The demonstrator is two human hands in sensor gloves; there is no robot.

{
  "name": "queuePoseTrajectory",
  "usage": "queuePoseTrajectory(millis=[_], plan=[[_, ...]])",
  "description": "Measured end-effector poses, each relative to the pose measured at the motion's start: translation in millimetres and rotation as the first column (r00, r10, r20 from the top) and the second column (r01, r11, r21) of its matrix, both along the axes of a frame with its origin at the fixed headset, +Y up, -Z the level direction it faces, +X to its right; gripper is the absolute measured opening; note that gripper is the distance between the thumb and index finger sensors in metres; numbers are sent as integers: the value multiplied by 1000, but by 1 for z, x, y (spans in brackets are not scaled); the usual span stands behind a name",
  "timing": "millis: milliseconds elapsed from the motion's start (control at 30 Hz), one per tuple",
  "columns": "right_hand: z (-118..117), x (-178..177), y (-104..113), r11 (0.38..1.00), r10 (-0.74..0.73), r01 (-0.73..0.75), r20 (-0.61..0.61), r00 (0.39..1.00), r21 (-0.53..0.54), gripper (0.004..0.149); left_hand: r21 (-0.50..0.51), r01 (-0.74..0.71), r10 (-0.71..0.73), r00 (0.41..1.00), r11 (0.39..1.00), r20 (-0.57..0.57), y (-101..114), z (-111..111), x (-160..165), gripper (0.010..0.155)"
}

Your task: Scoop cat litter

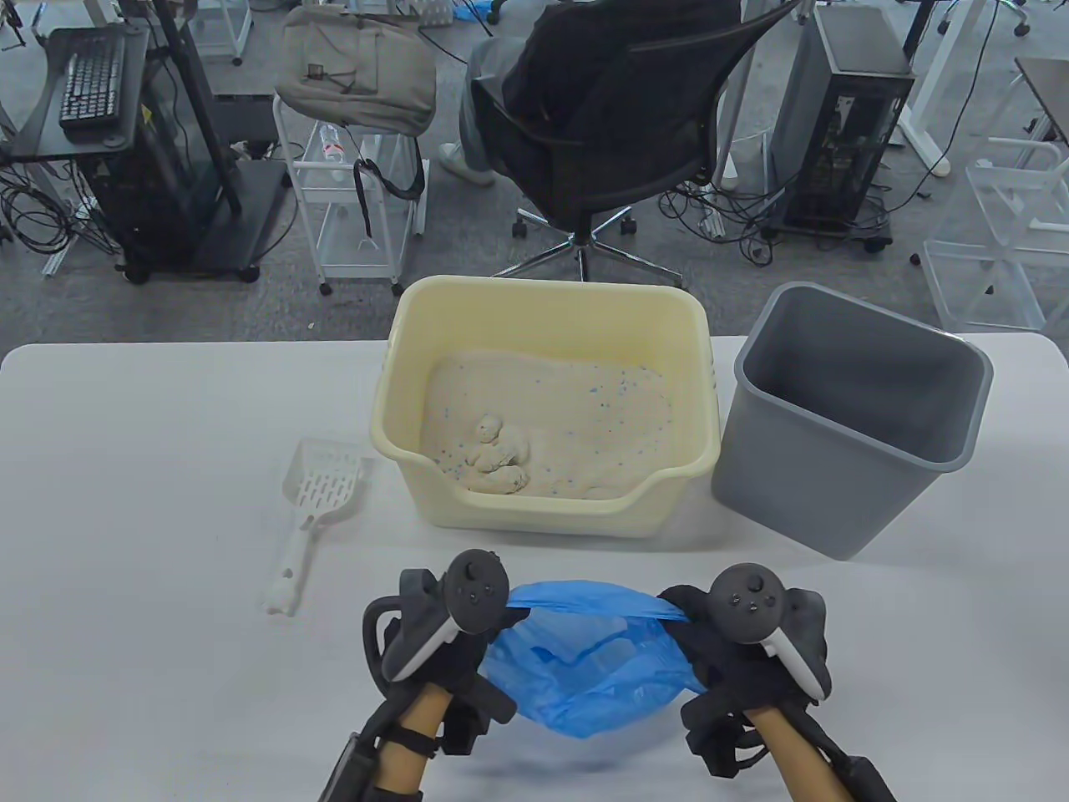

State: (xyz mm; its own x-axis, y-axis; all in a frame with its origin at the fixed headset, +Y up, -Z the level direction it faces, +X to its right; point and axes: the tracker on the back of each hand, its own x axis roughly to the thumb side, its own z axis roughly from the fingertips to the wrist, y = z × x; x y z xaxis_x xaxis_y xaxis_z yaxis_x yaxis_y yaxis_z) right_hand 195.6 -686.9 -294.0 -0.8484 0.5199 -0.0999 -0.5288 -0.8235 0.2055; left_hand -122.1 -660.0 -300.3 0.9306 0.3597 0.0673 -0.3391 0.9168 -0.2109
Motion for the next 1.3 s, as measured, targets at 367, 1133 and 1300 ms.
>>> queuePoseTrajectory(millis=[367, 1133, 1300], plan=[[5, 0, 4, 993, -10, 15, 39, 999, -114, 40, -219, 12, -140, 803, 976, -579, -34, -42, -141, 89], [5, 11, -4, 993, -43, 51, 73, 996, -106, 40, 313, -5, 201, 775, 950, -599, 12, 3, -150, 65], [6, 10, -2, 993, -60, 65, 64, 996, -94, 40, 441, -77, 265, 885, 894, -382, 83, 21, -104, 60]])
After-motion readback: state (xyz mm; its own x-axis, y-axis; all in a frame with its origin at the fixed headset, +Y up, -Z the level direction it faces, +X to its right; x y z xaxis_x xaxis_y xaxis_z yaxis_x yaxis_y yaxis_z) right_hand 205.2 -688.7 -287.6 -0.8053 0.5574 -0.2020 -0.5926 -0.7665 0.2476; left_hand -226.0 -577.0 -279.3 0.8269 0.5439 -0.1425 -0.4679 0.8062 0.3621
